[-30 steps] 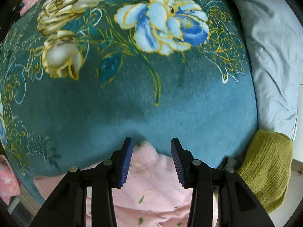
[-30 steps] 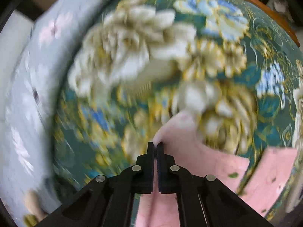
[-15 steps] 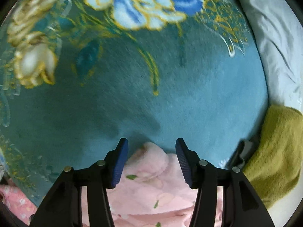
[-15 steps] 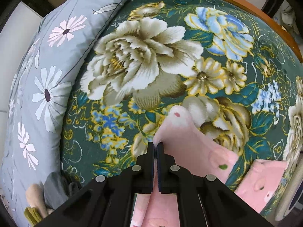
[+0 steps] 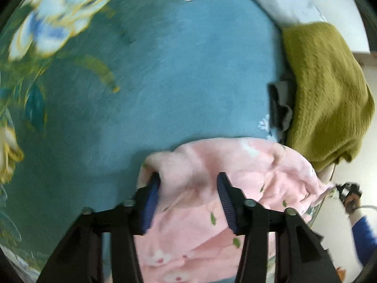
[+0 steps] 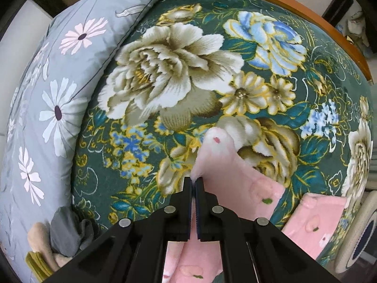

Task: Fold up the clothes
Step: 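Grasp the pink garment edge with the left gripper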

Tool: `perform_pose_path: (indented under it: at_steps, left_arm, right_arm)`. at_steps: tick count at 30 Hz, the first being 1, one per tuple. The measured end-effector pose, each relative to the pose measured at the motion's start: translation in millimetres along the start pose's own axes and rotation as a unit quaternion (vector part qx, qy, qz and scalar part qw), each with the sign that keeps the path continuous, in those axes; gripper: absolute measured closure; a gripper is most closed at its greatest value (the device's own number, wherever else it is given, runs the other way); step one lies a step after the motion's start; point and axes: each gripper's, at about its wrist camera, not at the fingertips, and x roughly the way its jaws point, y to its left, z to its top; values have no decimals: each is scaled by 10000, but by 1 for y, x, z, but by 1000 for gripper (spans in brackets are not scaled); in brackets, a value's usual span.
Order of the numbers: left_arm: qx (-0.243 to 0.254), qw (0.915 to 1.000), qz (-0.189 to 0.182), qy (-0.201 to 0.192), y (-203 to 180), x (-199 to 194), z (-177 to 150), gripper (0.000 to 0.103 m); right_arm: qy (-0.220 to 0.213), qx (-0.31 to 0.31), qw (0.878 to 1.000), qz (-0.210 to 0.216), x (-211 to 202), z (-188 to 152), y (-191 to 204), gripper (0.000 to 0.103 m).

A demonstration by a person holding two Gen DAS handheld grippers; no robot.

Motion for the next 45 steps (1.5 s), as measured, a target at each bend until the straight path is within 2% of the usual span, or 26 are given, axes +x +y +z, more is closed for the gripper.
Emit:
perform_pose_path:
  at_steps: [1, 2, 4, 6, 9, 11, 13, 16, 20, 24, 27, 30, 33, 35, 37, 40, 42, 44, 45]
  left_arm:
    - [104, 9999, 67, -77, -5, 1, -1, 91]
    - [199, 9996, 126, -159, -9, 2, -2, 95]
    - [217, 9988, 103, -419, -9, -3, -2, 96]
    - [-85, 9956, -100, -930, 6, -22, 6, 97]
    - [-852, 9782, -386, -1853, 37, -59, 6, 97]
    - [-1006, 9743, -325, -1990, 47, -67, 6, 97]
    - [-929, 9782, -166, -1850, 48, -67, 9, 97]
    - [-963, 9773, -154, -1879, 47, -75, 4, 97]
    - [-947, 9726, -230, -2110, 44, -98, -15, 97]
    - [-885, 9638, -342, -2490, 41, -133, -48, 97]
    - [-937, 9550, -407, -2783, 40, -155, -82, 96]
    - [-1100, 9524, -296, -2828, 43, -159, -122, 96]
    - [-1419, 9572, -88, -2521, 54, -141, -150, 96]
    - [-1775, 9564, 74, -2319, 64, -126, -166, 96]
    - [-2161, 9523, 224, -2141, 75, -111, -179, 95]
    - [-2692, 9401, 349, -2063, 85, -98, -192, 91]
    - [-2826, 9352, 442, -2091, 85, -97, -196, 90]
    - [-2896, 9325, 530, -2090, 84, -98, -198, 85]
    - [-2990, 9299, 563, -2066, 85, -98, -200, 78]
  right_arm:
    - [3, -30, 10000, -15, 0, -1, 2, 100]
    - [7, -60, 10000, -30, 0, -2, 5, 100]
    - [26, -109, 9999, -38, -1, -3, 7, 100]
    - [-71, -119, 9999, 72, -8, -2, 8, 100]
    - [-286, -77, 9990, 320, -24, 5, 4, 100]
    - [-245, -70, 9992, 316, -24, 6, 4, 100]
    - [-182, -62, 9993, 323, -23, 4, 4, 100]
    - [-104, -85, 9990, 430, -23, -1, 6, 100]
    - [-129, -97, 9959, 889, -46, -5, -3, 100]
    - [-343, -97, 9893, 1414, -88, -7, -36, 100]
    - [-473, -14, 9859, 1604, -105, -14, -81, 100]
    - [-239, 33, 9908, 1331, -91, -31, -122, 100]
    - [94, 244, 9945, 1018, -64, -54, -167, 100]
    - [294, 457, 9945, 894, -47, -67, -189, 100]
    - [447, 624, 9937, 820, -33, -79, -207, 100]
    - [537, 643, 9928, 859, -22, -88, -219, 100]
    - [512, 515, 9928, 949, -25, -85, -218, 100]
    - [473, 393, 9928, 1032, -29, -80, -217, 100]
    - [455, 356, 9926, 1066, -31, -79, -216, 100]
